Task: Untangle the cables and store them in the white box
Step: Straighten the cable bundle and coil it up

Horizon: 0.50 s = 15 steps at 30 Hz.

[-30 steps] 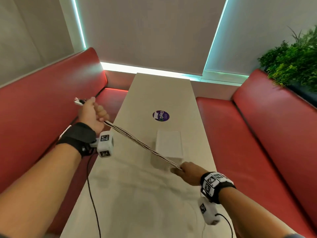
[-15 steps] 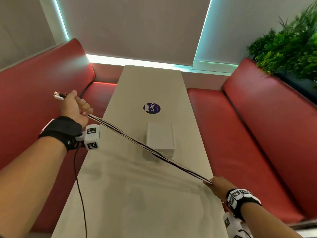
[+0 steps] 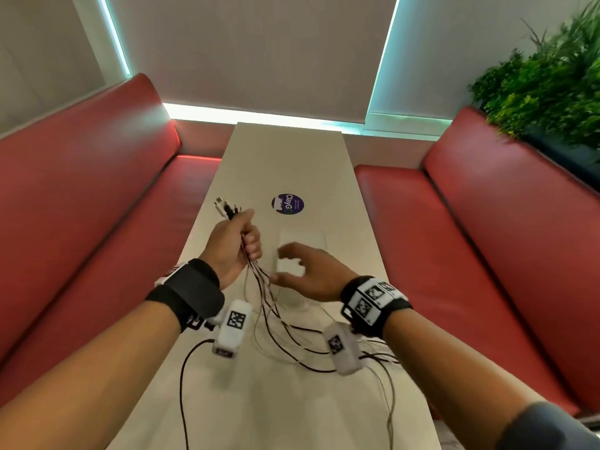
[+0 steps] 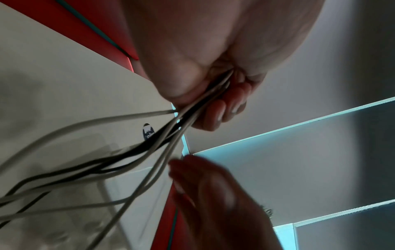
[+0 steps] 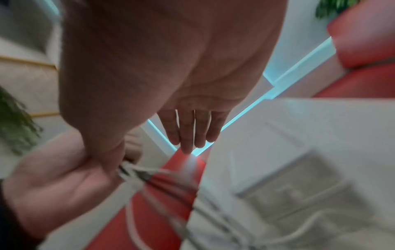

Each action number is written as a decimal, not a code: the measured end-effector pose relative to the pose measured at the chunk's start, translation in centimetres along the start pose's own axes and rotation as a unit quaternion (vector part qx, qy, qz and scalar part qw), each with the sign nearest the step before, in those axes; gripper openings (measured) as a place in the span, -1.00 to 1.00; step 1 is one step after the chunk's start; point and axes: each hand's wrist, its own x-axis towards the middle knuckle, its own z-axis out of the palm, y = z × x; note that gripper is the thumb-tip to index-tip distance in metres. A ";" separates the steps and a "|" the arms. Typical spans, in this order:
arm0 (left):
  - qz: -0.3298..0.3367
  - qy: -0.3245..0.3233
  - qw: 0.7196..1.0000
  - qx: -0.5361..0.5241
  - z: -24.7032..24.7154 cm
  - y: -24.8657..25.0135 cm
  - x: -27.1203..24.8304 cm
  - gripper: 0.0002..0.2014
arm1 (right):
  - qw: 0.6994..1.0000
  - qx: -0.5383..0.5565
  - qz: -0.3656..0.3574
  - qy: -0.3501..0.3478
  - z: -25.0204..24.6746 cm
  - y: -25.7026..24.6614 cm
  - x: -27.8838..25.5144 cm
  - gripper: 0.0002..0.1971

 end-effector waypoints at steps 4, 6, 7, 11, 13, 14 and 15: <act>0.025 -0.032 0.997 -0.060 0.7 2.1 -0.6 -0.59 | 0.995 0.072 -0.032 -0.055 2.1 -4.3 3.1 -0.62; 0.045 -0.026 0.997 -0.053 0.1 3.2 -0.7 -0.57 | 0.993 0.096 -0.044 -0.059 3.1 -4.8 3.4 -0.67; 0.060 -0.007 0.997 -0.043 -0.5 3.7 -0.6 -0.57 | 0.991 0.115 -0.039 -0.062 3.6 -4.7 3.3 -0.63; 0.096 0.128 0.986 -0.038 -4.6 4.6 0.4 -0.59 | 0.986 0.140 -0.014 -0.089 3.8 -3.0 1.8 -0.65; 0.091 0.169 0.981 -0.035 -6.5 4.0 0.8 -0.59 | 0.991 0.091 -0.016 -0.101 3.4 -2.3 1.2 -0.67; 0.087 0.177 0.980 -0.032 -7.0 3.4 0.9 -0.59 | 0.992 0.063 -0.018 -0.104 3.1 -2.2 1.0 -0.68; 0.080 0.180 0.980 -0.027 -7.3 2.8 0.9 -0.58 | 0.993 0.037 -0.022 -0.107 2.9 -2.2 0.9 -0.68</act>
